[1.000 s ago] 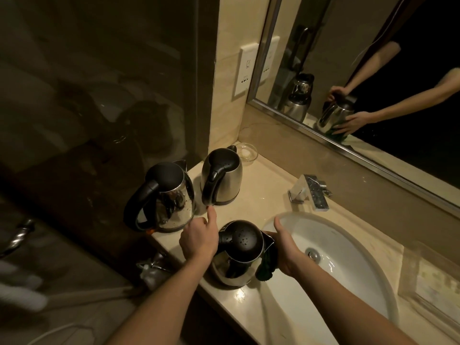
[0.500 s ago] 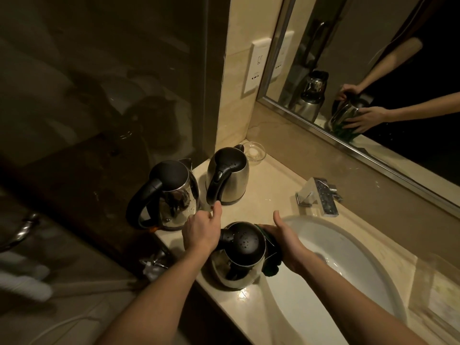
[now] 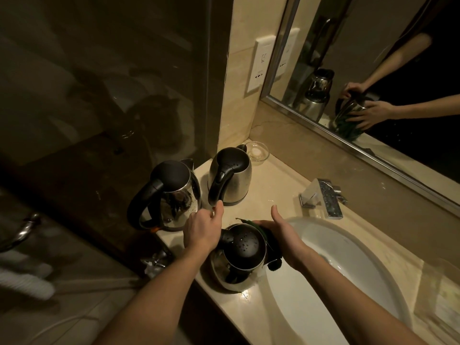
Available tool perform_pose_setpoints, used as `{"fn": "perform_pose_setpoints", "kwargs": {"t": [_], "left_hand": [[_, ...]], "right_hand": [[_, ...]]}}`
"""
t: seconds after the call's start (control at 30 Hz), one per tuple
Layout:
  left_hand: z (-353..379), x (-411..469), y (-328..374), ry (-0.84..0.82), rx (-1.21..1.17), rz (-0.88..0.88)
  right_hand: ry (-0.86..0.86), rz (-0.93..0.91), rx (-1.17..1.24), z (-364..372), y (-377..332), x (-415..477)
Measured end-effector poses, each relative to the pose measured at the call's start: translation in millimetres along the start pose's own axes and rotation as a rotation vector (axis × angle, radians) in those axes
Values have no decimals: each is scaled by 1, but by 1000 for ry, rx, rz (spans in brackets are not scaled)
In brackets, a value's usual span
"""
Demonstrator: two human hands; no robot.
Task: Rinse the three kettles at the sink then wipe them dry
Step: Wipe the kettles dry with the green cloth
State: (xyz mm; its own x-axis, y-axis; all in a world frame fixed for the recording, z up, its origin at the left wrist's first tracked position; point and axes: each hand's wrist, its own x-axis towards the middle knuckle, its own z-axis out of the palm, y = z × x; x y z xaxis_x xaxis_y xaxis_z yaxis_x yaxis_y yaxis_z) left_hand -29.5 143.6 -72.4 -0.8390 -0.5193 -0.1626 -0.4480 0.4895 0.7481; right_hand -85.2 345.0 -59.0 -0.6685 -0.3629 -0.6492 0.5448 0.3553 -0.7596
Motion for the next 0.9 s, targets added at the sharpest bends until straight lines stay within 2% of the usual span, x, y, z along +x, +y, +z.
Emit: {"fn": "perform_pose_setpoints", "kwargs": {"t": [0.37, 0.73, 0.9], "left_hand": [[-2, -2, 3, 25, 28, 22], [-1, -2, 2, 22, 23, 7], [-1, -2, 2, 27, 52, 16]], "right_hand": [[-21, 72, 1, 5, 21, 17], [-39, -33, -139, 6, -15, 13], [-61, 9, -135, 7, -6, 31]]}}
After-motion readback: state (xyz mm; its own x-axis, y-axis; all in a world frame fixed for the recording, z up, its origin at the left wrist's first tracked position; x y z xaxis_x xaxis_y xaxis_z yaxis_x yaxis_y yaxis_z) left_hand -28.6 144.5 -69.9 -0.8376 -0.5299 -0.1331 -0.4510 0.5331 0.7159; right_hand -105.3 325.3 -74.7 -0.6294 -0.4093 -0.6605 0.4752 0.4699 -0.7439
